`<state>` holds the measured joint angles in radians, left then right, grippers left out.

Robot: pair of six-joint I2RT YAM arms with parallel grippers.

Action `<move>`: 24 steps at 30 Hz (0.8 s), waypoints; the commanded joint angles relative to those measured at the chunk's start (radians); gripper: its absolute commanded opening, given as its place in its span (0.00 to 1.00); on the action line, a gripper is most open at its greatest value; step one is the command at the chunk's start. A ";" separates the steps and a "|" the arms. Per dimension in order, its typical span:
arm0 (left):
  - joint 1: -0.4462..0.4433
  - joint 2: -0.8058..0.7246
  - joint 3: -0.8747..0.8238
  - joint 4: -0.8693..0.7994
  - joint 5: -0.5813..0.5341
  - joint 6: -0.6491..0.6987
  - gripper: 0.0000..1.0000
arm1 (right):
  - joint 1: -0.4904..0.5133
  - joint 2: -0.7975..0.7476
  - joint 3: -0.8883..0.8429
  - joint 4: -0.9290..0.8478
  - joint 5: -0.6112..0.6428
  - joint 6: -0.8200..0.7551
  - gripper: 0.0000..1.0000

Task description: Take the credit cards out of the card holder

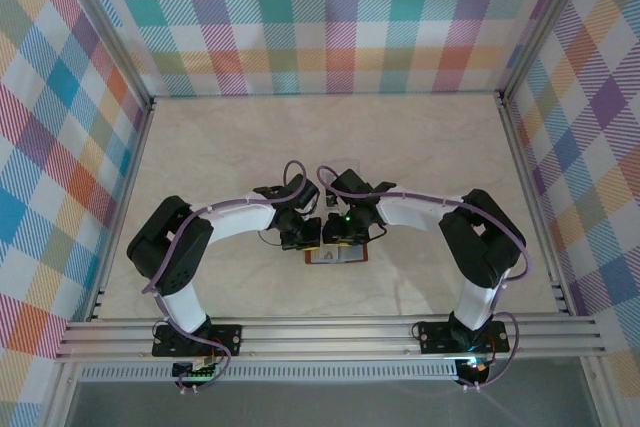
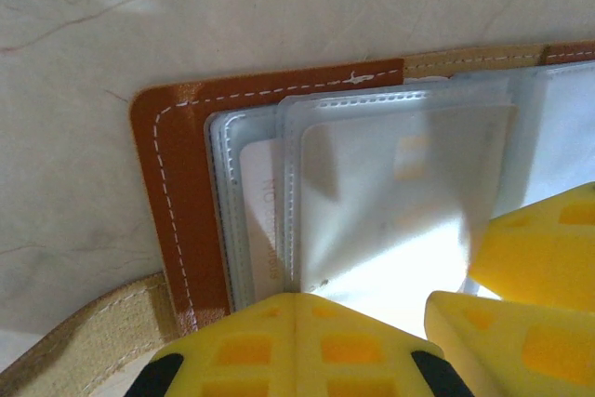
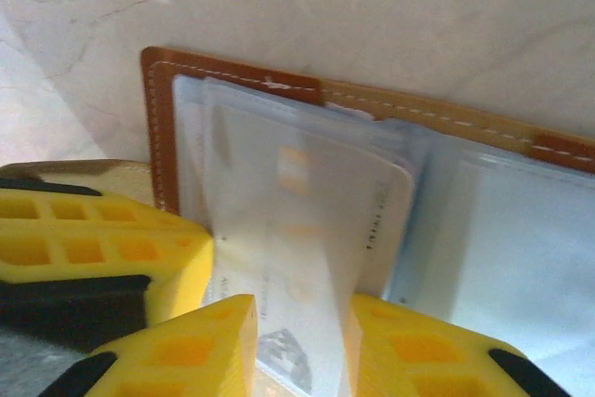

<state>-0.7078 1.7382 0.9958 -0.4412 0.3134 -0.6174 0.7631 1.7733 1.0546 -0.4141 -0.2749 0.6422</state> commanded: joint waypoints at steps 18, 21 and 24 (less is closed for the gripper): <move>-0.012 0.018 -0.023 -0.007 -0.029 -0.007 0.02 | 0.004 -0.003 0.029 -0.118 0.117 -0.038 0.31; -0.013 0.017 -0.023 -0.009 -0.029 -0.007 0.02 | 0.004 -0.015 0.038 -0.118 0.109 -0.039 0.31; -0.013 0.017 -0.025 -0.009 -0.031 -0.007 0.02 | 0.004 -0.022 0.047 -0.130 0.112 -0.037 0.32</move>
<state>-0.7113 1.7382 0.9955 -0.4351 0.3126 -0.6174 0.7689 1.7779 1.0824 -0.4816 -0.1967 0.6193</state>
